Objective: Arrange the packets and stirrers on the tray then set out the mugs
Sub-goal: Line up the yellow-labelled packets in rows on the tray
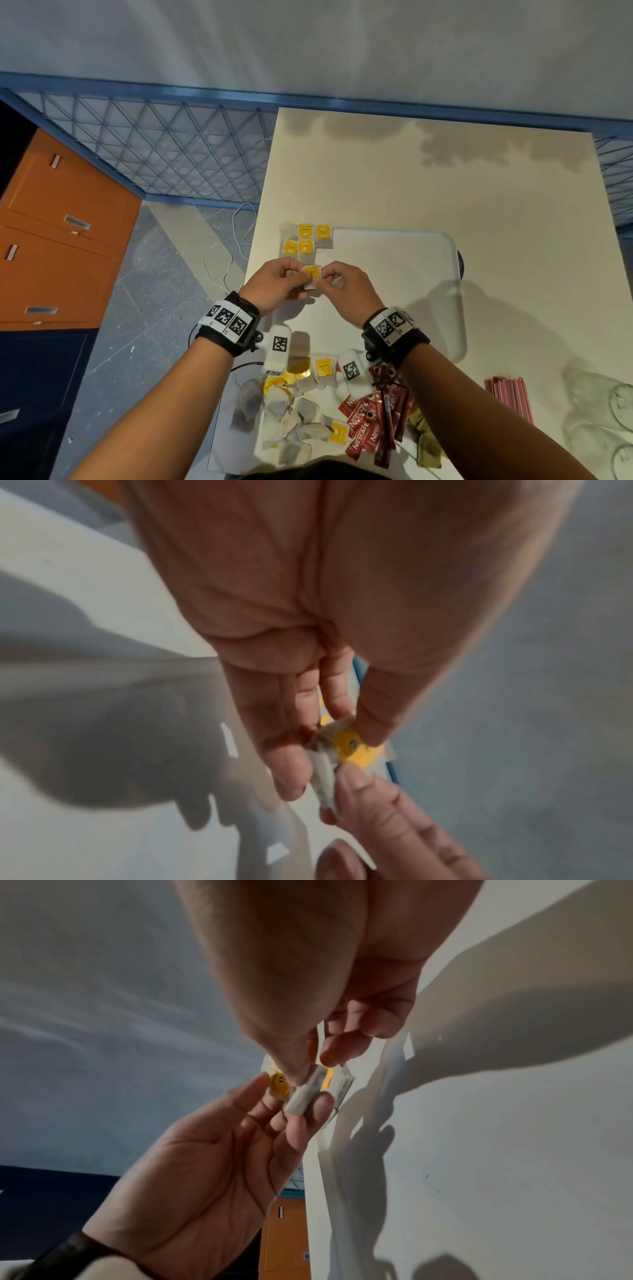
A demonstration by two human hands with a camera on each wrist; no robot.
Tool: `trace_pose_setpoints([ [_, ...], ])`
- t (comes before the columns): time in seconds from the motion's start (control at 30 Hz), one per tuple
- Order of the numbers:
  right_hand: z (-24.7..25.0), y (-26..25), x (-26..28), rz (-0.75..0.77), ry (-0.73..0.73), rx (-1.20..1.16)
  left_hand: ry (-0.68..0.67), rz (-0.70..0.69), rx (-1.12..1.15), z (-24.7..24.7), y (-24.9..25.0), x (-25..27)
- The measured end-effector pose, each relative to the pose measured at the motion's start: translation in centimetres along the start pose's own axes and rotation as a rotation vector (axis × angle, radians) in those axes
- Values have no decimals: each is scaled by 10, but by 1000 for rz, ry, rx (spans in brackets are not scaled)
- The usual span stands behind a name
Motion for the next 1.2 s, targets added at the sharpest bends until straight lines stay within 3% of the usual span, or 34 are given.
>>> trace_pose_setpoints([
  [0.3,3,5,-10,-32,7,-58,134,-171,-302,10,15,-13],
  [0.47,24,6,-28,-51,130,-14,294,-264,-568,25,33,-19],
  [0.67,31,12,-48,-131,163,76,300,-194,-956,23,45,-33],
  [0.87,23,19,-53,-160,188,146,266,-201,-1070,11,39,-46],
  [1.2,22,22,-53,-198,215,157,284,-239,-1028,18,38,-48],
])
Point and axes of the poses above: each hand's wrist, its own x-axis away from the middle knuckle, its own z-axis out of the back of the hand, y = z × x, the point moved 10 cm from there along -x, towards the middle knuckle, and after that the axes turned 4 degrees about -y, right-handed, at the moved point
